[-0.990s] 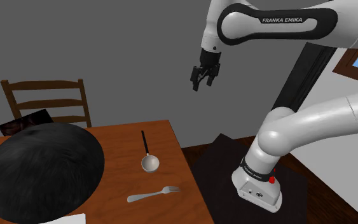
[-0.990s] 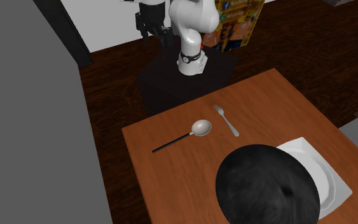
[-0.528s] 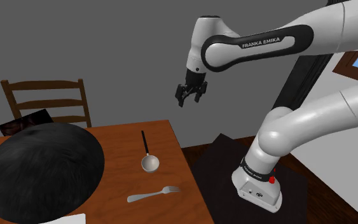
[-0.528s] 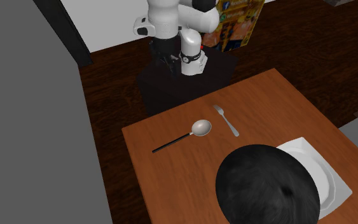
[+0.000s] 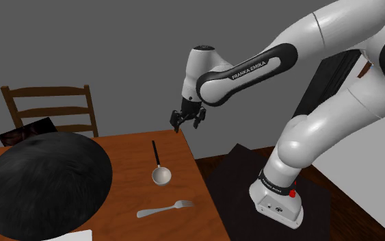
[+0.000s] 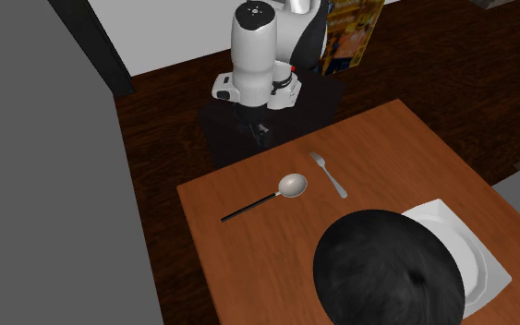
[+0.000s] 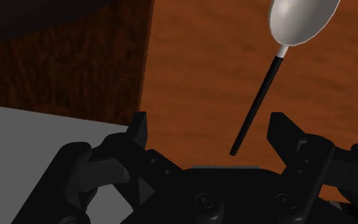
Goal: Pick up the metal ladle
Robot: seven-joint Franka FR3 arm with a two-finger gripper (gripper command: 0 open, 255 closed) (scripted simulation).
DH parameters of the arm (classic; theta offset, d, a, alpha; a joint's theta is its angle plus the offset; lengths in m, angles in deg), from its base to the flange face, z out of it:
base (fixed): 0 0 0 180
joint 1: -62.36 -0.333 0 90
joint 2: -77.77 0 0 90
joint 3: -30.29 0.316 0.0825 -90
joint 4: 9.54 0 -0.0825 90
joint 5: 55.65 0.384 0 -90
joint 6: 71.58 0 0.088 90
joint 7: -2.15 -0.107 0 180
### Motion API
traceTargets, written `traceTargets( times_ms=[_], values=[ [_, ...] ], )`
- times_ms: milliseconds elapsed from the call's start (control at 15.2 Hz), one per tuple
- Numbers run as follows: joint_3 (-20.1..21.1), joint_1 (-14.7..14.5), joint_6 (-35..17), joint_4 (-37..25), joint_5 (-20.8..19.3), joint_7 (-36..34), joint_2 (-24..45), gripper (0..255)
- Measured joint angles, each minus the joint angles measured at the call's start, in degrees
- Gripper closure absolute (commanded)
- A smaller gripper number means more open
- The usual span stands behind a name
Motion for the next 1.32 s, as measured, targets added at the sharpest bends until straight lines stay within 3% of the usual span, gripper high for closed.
traceTargets(
  times_ms=[330,528,660,924,1320],
  values=[
    [5.1,1.9,-10.5,-1.8,-2.4,-9.4,11.3,0],
    [8.2,3.4,-15.8,-4.3,-7.2,-17.7,18.9,0],
    [9.1,4.3,-18.9,-6.7,-12.5,-23.9,24.6,0],
    [7.3,2.7,-23.2,-11.5,-23.9,-36.4,34.6,0],
    [3.8,0.1,-26.8,-12.6,-30.7,-42.2,39.8,0]
  ],
)
